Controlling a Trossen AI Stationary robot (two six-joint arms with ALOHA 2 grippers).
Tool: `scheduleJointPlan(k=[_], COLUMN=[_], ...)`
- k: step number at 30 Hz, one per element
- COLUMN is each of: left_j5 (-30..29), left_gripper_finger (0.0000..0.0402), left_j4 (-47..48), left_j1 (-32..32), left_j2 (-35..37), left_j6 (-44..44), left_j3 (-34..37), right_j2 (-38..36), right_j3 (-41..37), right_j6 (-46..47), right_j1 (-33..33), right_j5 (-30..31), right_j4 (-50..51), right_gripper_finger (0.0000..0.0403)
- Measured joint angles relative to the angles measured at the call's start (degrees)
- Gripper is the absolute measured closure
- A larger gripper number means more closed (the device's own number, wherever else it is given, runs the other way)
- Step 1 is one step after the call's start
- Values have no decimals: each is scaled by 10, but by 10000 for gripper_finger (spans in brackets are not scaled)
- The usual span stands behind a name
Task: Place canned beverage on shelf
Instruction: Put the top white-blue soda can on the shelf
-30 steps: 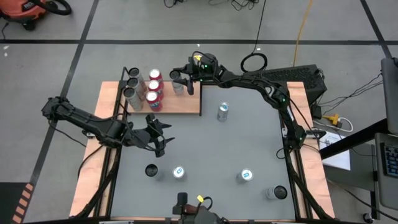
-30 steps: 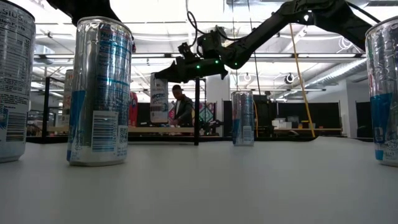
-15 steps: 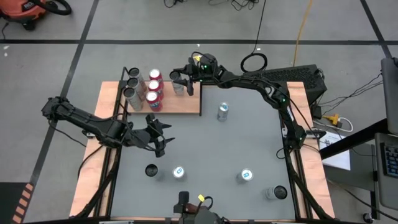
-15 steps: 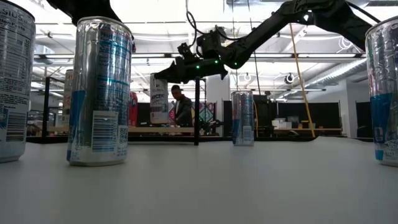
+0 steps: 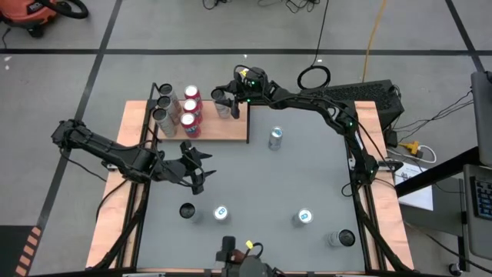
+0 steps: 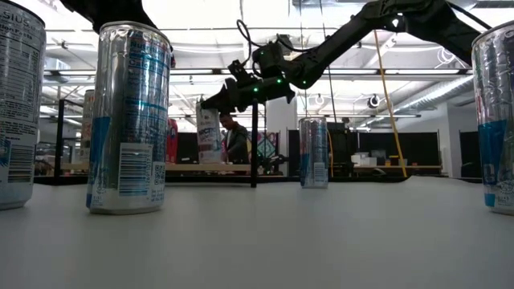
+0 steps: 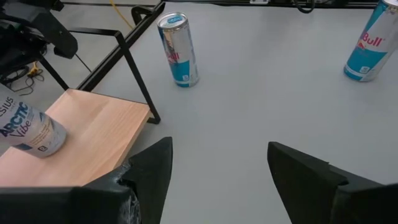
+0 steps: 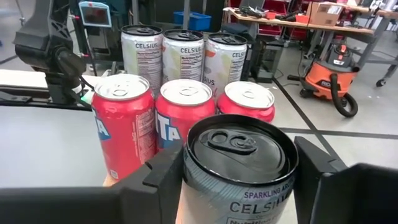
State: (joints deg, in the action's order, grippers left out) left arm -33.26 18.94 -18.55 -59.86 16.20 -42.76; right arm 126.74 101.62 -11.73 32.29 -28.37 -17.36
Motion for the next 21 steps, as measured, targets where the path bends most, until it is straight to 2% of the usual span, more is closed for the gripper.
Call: scheduleJointPlan(k=[10, 21], left_j5=[0, 4], left_gripper_finger=[142, 142], left_j4=[0, 0], left_j1=[0, 0], left_j2=[0, 0], left_j6=[0, 1], left_j3=[0, 0], right_j2=[-2, -17], right_j3=[0, 0], right_j6=[35, 57], right_j1=[7, 10], right_j5=[0, -1], right_j4=[15, 91], right_gripper_finger=[160, 154])
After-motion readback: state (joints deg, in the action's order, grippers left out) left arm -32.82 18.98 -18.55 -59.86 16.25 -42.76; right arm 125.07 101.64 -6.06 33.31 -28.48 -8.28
